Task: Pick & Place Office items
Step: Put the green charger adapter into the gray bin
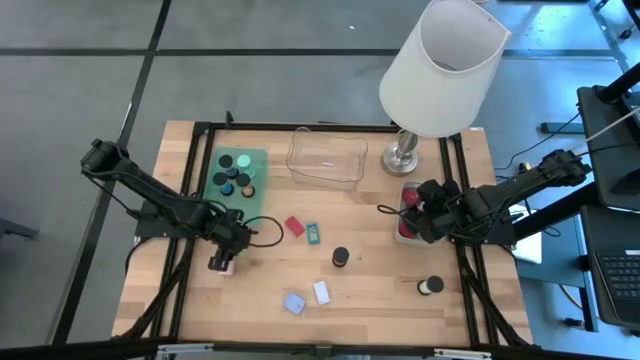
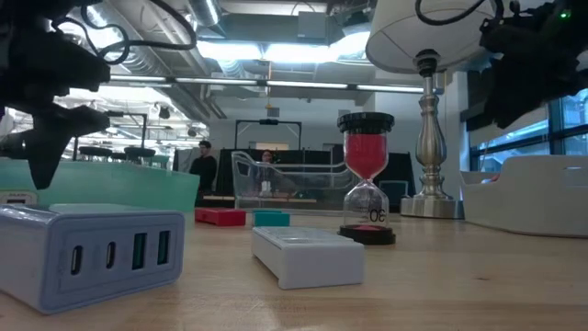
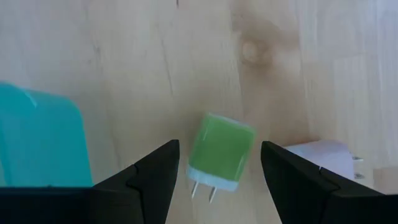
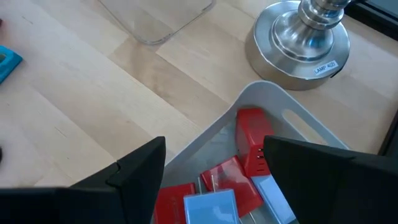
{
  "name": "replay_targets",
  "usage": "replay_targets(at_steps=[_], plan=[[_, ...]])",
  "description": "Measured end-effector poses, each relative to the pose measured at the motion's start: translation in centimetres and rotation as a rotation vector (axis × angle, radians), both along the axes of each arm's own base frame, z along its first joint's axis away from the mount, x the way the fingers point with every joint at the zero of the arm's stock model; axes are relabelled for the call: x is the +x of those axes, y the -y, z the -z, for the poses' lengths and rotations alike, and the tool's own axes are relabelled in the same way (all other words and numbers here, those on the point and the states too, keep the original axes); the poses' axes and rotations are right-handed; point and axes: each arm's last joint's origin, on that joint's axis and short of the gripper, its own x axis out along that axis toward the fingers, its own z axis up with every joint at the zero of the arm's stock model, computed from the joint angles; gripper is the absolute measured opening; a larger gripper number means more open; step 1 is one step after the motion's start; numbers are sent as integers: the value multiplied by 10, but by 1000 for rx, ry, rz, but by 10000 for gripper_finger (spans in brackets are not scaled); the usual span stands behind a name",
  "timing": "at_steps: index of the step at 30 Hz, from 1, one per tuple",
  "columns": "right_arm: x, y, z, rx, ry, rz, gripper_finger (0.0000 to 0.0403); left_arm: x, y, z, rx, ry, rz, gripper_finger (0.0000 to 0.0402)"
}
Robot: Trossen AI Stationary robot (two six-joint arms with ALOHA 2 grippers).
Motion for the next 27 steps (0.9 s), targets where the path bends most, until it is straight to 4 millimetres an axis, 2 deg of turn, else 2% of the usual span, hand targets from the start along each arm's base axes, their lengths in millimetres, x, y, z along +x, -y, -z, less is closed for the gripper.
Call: replay_targets(at_steps=[7, 14, 17, 22, 27], plan=[[1, -1, 0, 6, 13, 0, 274, -6, -2, 15, -35, -21, -45, 224], [1, 0, 0, -1, 16, 2, 274, -8, -4, 20, -5, -19, -24, 219], [1, 0, 0, -1, 16, 2, 274, -8, -4, 20, 7, -14, -28, 202], [1, 0, 0, -1, 16, 2, 274, -5, -3, 19, -10, 23, -28, 148], [2, -1, -1, 3, 27, 3, 274, 9, 2, 8, -28, 170, -43, 145]])
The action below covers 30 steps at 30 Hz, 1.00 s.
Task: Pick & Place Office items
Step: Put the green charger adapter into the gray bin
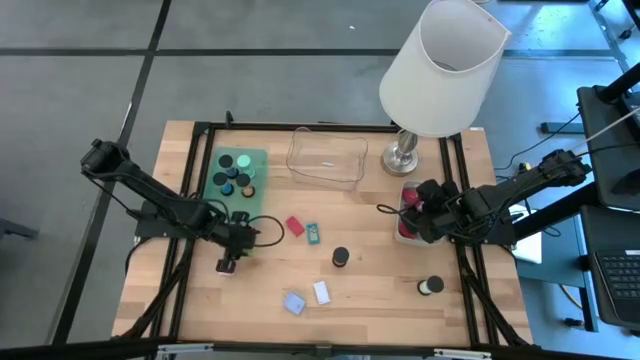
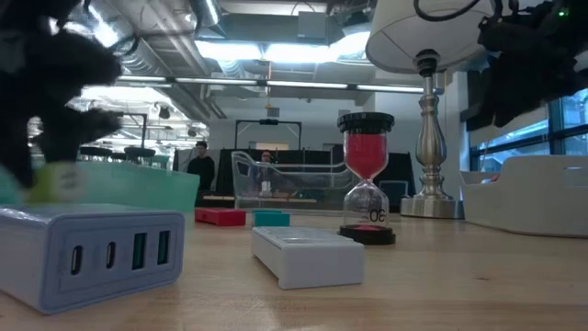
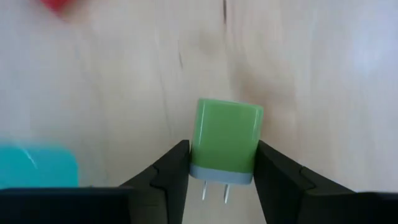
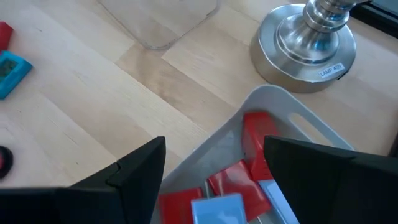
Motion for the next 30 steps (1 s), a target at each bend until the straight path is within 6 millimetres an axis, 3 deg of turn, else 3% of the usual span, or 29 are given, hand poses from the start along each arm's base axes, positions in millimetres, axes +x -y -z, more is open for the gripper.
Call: replay_targets(at_steps=[8, 16, 24, 30], plan=[[22, -9, -10, -73, 164, -161, 274, 34, 6, -48, 171, 405, -97, 145], [65, -28, -33, -381, 328, -511, 274, 60, 1, -86, 265, 806, -210, 145], [109, -50, -29, -634, 401, -740, 274, 89, -2, -88, 307, 993, -174, 145], [131, -52, -23, -650, 518, -826, 274, 107, -2, -81, 345, 1100, -167, 145]])
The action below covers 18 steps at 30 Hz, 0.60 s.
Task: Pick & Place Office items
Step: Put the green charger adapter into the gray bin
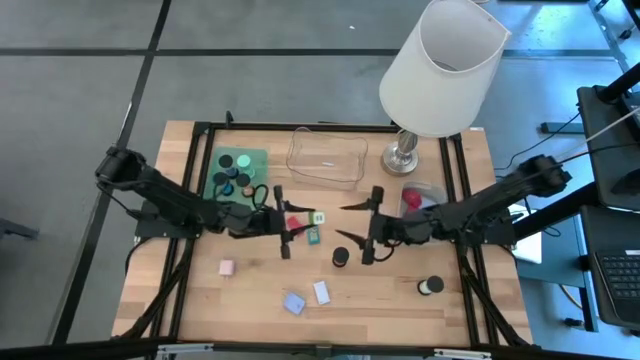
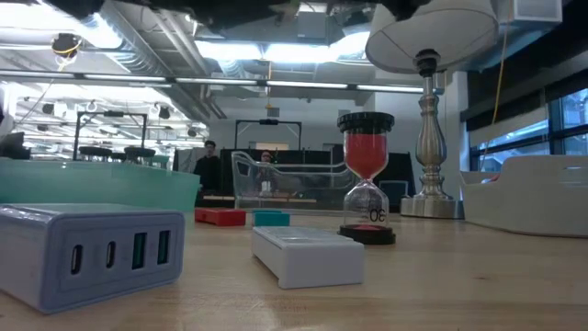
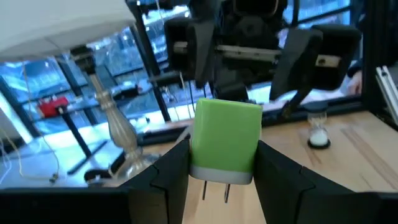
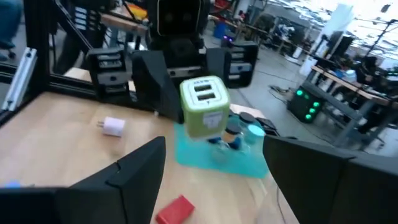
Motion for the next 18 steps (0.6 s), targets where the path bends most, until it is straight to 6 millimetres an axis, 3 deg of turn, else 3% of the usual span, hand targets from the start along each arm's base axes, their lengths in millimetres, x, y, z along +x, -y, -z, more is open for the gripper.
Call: replay_targets(at_steps=[8, 18], plan=[[15, 14, 4, 89, 38, -103, 274, 13, 1, 14, 10, 34, 31, 145], [25, 22, 7, 112, 78, -172, 274, 18, -5, 13, 18, 85, 70, 145]])
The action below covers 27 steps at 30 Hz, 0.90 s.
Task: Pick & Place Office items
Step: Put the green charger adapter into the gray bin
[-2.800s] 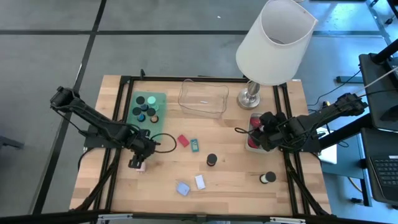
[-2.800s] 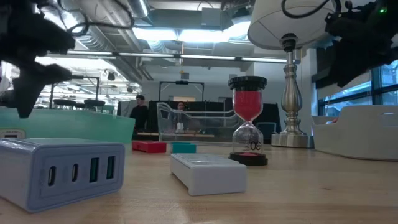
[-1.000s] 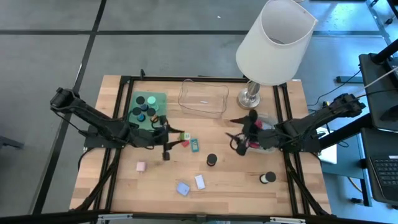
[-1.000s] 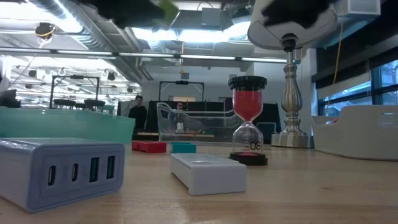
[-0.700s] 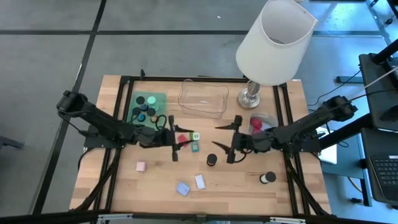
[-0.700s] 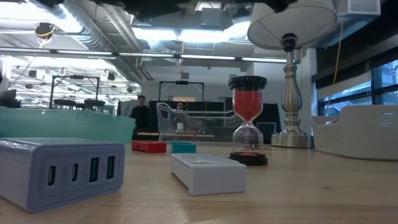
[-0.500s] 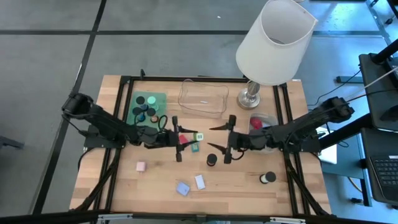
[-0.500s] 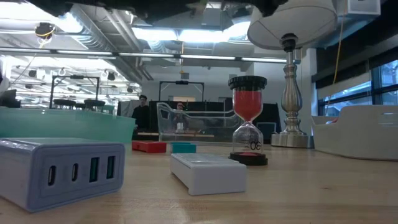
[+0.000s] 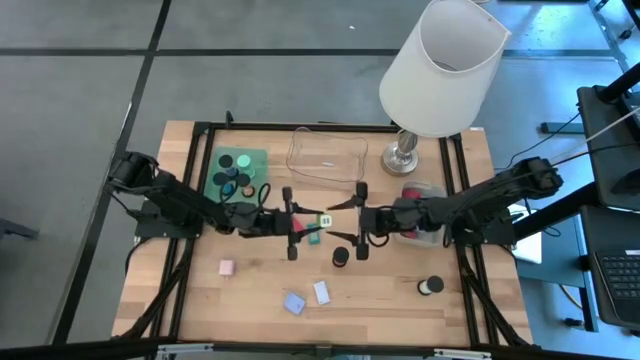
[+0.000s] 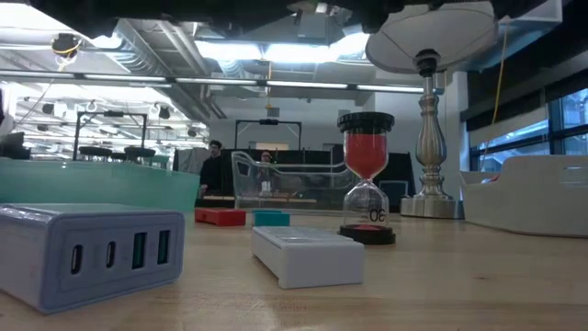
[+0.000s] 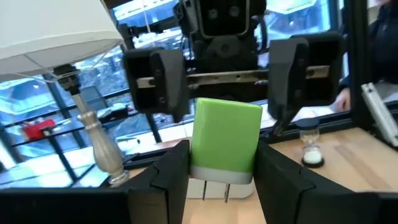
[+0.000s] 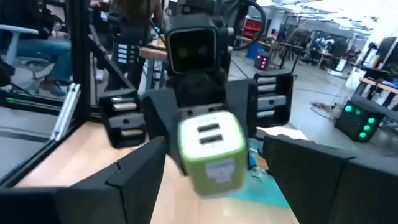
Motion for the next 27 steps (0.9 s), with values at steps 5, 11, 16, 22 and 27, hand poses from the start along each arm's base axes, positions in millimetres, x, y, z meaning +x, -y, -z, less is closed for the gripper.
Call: replay_targets(at_steps=[5, 11, 16, 22, 27], plan=[[2, 3, 2, -1, -5, 11, 274, 1, -3, -1, -15, 12, 30, 145], [2, 3, -1, 9, 27, 2, 274, 1, -3, -2, -8, 18, 41, 145], [3, 5, -2, 52, 37, -2, 267, 2, -7, -2, -7, 19, 37, 145], [4, 8, -2, 81, 37, 8, 255, 3, -11, -3, -7, 33, 47, 145], [4, 9, -2, 84, 37, 10, 250, 3, -14, -4, -9, 49, 38, 145]])
